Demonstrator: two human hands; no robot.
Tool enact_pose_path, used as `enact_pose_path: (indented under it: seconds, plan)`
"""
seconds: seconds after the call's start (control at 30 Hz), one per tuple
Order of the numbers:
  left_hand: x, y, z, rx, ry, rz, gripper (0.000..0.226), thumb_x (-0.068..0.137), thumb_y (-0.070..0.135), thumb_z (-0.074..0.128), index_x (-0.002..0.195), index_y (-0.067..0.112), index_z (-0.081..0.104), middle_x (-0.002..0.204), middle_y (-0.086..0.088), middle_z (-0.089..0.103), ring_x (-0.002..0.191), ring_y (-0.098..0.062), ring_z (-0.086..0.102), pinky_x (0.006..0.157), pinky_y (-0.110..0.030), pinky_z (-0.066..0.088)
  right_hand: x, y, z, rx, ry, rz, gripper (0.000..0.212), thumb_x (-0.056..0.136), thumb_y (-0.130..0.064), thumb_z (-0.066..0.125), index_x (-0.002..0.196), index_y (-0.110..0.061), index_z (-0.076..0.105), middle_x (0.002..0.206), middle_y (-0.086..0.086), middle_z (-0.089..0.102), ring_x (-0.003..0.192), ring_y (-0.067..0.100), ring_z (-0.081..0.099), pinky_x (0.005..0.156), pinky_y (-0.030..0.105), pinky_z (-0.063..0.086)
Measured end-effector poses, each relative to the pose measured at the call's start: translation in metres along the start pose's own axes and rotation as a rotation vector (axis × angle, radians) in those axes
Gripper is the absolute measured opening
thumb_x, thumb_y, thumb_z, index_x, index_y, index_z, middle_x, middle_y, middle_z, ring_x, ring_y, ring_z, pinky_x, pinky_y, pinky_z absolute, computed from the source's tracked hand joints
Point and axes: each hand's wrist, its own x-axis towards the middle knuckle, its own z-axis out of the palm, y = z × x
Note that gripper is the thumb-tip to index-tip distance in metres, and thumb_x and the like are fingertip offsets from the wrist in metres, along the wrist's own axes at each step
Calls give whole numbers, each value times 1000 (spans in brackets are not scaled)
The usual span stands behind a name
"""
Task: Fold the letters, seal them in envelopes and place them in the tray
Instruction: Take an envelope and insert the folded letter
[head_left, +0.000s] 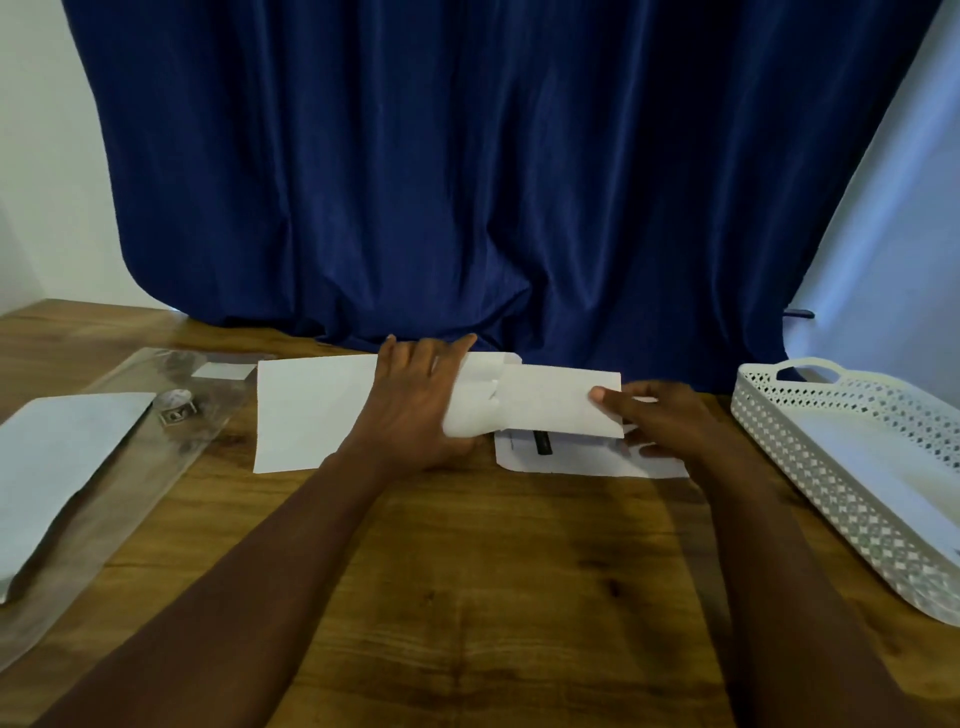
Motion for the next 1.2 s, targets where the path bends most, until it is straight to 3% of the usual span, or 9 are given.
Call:
enact_pose_path:
  seconds: [0.07, 0.13, 0.33, 0.6, 0.67, 0.77, 0.9, 1.03, 1.2]
  plan:
    - [0, -2, 0, 16, 14, -17, 114, 64, 68, 75, 157, 16, 34, 135, -13, 52, 123, -36, 49, 119, -62, 23, -1, 0, 0, 87, -123, 60, 47, 84, -46, 76, 111, -8, 68, 95, 12, 78, 84, 26, 77, 85, 44, 62]
    - [0, -1, 1, 5, 17, -8, 116, 63, 70, 75, 157, 16, 32, 136, -13, 52, 124, -36, 48, 119, -62, 22, -1, -1, 5, 133, -142, 53, 37, 88, -36, 76, 108, -6, 69, 91, 13, 79, 85, 28, 77, 90, 46, 60]
    - [0, 16, 1, -39, 25, 42, 117, 63, 84, 52, 157, 18, 34, 137, -12, 53, 125, -33, 48, 118, -60, 25, -1, -12, 44, 58, -82, -84, 21, 81, -36, 81, 80, -16, 74, 84, -3, 76, 80, 13, 73, 61, 21, 56]
    - [0, 33, 7, -54, 58, 116, 115, 63, 77, 69, 157, 23, 30, 142, -11, 53, 127, -31, 48, 118, -59, 27, -8, -12, 74, -10, -33, -248, 10, 87, -13, 74, 83, -6, 79, 86, 9, 77, 75, 11, 68, 68, 18, 55]
    - [1, 36, 8, -37, 74, 137, 116, 61, 76, 72, 157, 23, 32, 139, -10, 54, 125, -31, 50, 118, -59, 28, -8, -12, 80, -39, -20, -265, 11, 87, -2, 68, 87, -1, 79, 87, 8, 73, 76, 8, 63, 74, 24, 55]
    - [2, 37, 7, -26, 78, 144, 115, 62, 75, 70, 157, 22, 33, 139, -9, 54, 125, -30, 49, 119, -59, 26, -8, -13, 81, -33, -41, -252, 14, 87, 1, 65, 94, 3, 78, 97, 9, 73, 95, 23, 66, 82, 37, 61]
    - [2, 34, 3, -49, 70, 116, 112, 65, 77, 64, 157, 22, 32, 141, -10, 53, 127, -30, 49, 119, -60, 26, -8, -14, 73, 97, -69, -215, 20, 91, -11, 67, 74, -16, 76, 87, -4, 71, 92, 18, 67, 60, 17, 59]
    - [0, 37, 2, -53, 72, 128, 111, 65, 75, 66, 158, 22, 33, 141, -9, 52, 128, -29, 48, 120, -58, 24, -10, -13, 78, 53, -58, -255, 17, 91, -1, 61, 86, 0, 78, 88, 7, 75, 87, 16, 68, 68, 28, 62]
    - [1, 42, 2, -55, 59, 153, 113, 63, 71, 73, 157, 23, 34, 140, -10, 54, 126, -30, 51, 119, -58, 25, -12, -10, 85, 108, -93, -282, 43, 89, 7, 61, 69, -29, 72, 71, -24, 67, 70, 0, 65, 51, 12, 52]
